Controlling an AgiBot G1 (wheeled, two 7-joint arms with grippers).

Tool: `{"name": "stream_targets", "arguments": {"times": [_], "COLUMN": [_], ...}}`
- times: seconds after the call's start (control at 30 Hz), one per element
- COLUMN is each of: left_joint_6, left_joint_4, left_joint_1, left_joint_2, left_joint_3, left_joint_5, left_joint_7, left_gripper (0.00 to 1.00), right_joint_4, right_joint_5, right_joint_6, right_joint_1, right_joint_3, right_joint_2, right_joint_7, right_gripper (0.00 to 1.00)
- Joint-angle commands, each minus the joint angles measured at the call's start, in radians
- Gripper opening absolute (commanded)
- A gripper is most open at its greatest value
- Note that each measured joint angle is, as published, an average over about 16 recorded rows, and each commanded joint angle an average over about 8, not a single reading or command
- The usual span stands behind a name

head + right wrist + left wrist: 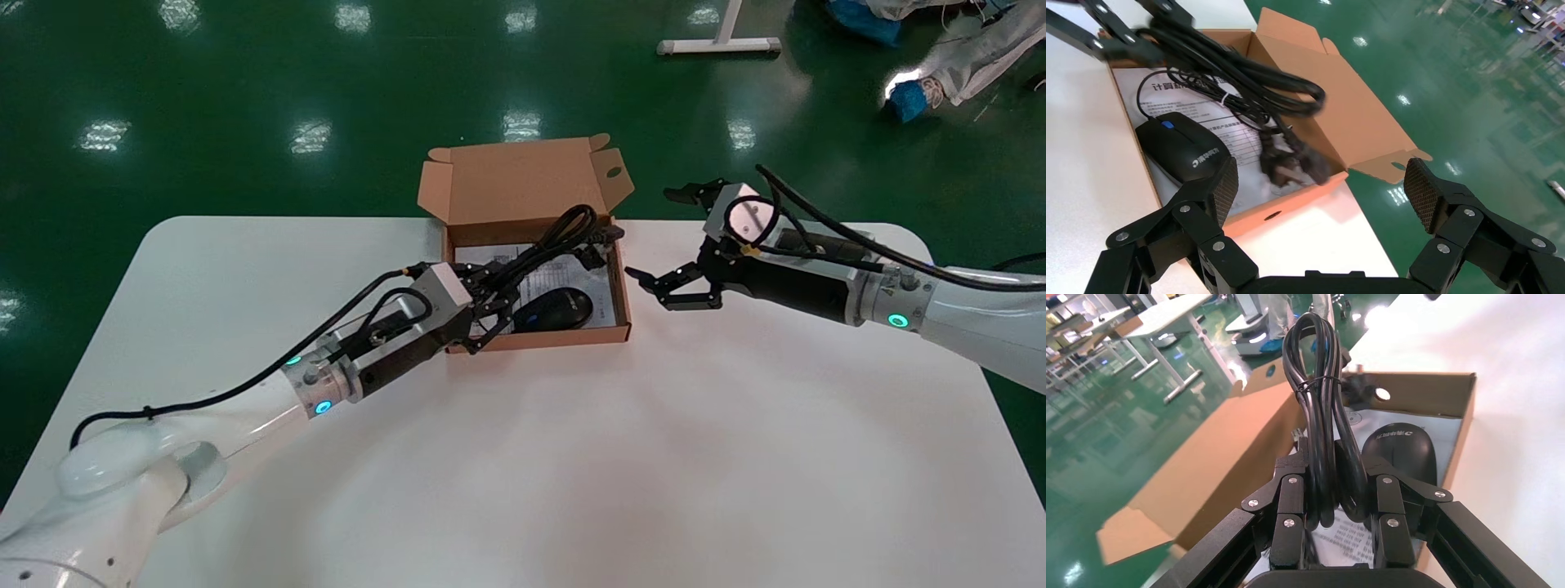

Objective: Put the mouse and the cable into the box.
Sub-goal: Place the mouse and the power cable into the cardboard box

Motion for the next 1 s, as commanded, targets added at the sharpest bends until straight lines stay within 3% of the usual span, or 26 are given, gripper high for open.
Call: {"name": "stream_targets", "arguments": {"times": [0.03, 0.4, 0.77, 0.83, 1.0], "left_joint_6": [0.011, 0.141, 0.203, 0.206, 0.209], "left_joint_4": [0.085, 0.307, 0.426, 0.443, 0.476], "left_joint_1": [-0.035, -0.106, -0.148, -0.155, -0.169], "left_joint_2": [0.034, 0.043, 0.053, 0.055, 0.058], "left_joint_3": [-0.002, -0.049, -0.053, -0.052, -0.049], "left_joint_5": [-0.003, -0.067, -0.074, -0.073, -0.068], "left_joint_7": [0.047, 0.225, 0.296, 0.301, 0.308], "left_gripper": [0.00, 0.00, 0.03, 0.13, 0.74], "right_joint_4": [-0.001, -0.005, -0.007, -0.007, -0.008], "right_joint_5": [0.000, 0.000, 0.000, 0.000, 0.001], "right_joint_6": [0.000, -0.001, -0.002, -0.002, -0.002], "right_joint_1": [0.000, 0.002, 0.003, 0.003, 0.003], "right_joint_3": [0.000, 0.000, 0.000, 0.000, 0.000], "right_joint_2": [0.000, -0.001, -0.001, -0.001, -0.001], "right_joint_7": [-0.001, -0.003, -0.005, -0.005, -0.005], "right_gripper": [1.00, 1.00, 1.00, 1.00, 1.00]}}
